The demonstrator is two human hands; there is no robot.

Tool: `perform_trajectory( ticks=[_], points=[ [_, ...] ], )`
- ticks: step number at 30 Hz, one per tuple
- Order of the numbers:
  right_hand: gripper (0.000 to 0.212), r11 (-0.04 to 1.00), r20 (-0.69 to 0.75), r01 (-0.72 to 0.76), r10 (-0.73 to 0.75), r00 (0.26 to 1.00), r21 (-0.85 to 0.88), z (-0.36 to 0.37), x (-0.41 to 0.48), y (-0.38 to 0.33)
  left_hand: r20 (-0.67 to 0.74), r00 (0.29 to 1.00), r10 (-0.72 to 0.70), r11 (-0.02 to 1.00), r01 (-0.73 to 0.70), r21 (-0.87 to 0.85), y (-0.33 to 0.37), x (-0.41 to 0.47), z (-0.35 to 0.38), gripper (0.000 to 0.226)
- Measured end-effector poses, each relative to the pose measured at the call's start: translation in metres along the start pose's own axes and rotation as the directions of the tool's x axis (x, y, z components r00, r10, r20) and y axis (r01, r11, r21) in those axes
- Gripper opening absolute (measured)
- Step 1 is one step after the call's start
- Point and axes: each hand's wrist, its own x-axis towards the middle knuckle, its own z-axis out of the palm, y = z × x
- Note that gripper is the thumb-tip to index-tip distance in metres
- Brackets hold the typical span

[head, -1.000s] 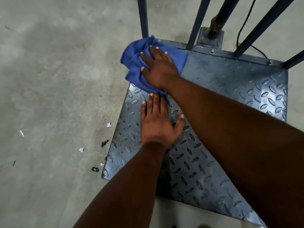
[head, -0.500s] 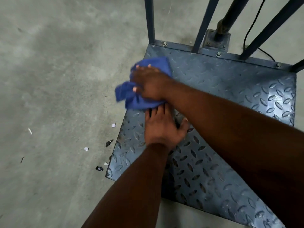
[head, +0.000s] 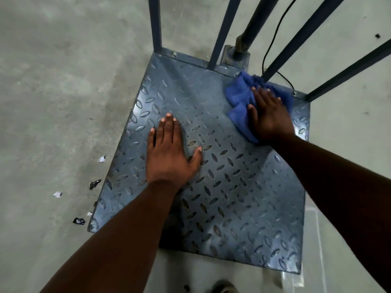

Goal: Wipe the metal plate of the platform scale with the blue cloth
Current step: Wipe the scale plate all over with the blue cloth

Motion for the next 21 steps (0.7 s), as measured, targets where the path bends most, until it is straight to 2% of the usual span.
perform_trajectory(
  ticks=[4, 6, 9, 13, 17, 21],
  points=[
    [0.077, 0.966, -0.061, -0.259, 0.259, 0.964, 0.007, -0.004, -0.028, 0.063, -0.015, 1.0, -0.001, 1.0, 0.001, 0.0, 0.001, -0.001, -0.001, 0.097],
    [0.072, 0.94, -0.044, -0.336, 0.339, 0.94, 0.065, -0.006, -0.035, 0.076, -0.019, 1.0, -0.005, 1.0, 0.005, 0.009, 0.001, -0.002, -0.001, 0.097],
    [0.066, 0.929, -0.032, -0.356, 0.361, 0.932, 0.1, -0.004, -0.034, 0.078, -0.014, 1.0, -0.006, 1.0, 0.006, 0.025, 0.001, -0.001, -0.001, 0.097],
    [0.07, 0.902, -0.055, -0.391, 0.407, 0.912, 0.184, -0.007, -0.037, 0.079, -0.034, 0.999, 0.008, 1.0, -0.007, 0.022, 0.003, -0.002, -0.004, 0.096],
    [0.072, 0.796, 0.042, -0.544, 0.554, 0.832, 0.266, -0.006, -0.055, 0.075, -0.029, 1.0, 0.006, 1.0, -0.005, 0.027, 0.003, -0.001, -0.004, 0.096],
    [0.072, 0.775, 0.068, -0.571, 0.576, 0.814, 0.272, -0.003, -0.104, 0.067, -0.014, 1.0, 0.01, 0.999, -0.01, 0.034, 0.003, 0.001, -0.004, 0.097]
  ],
)
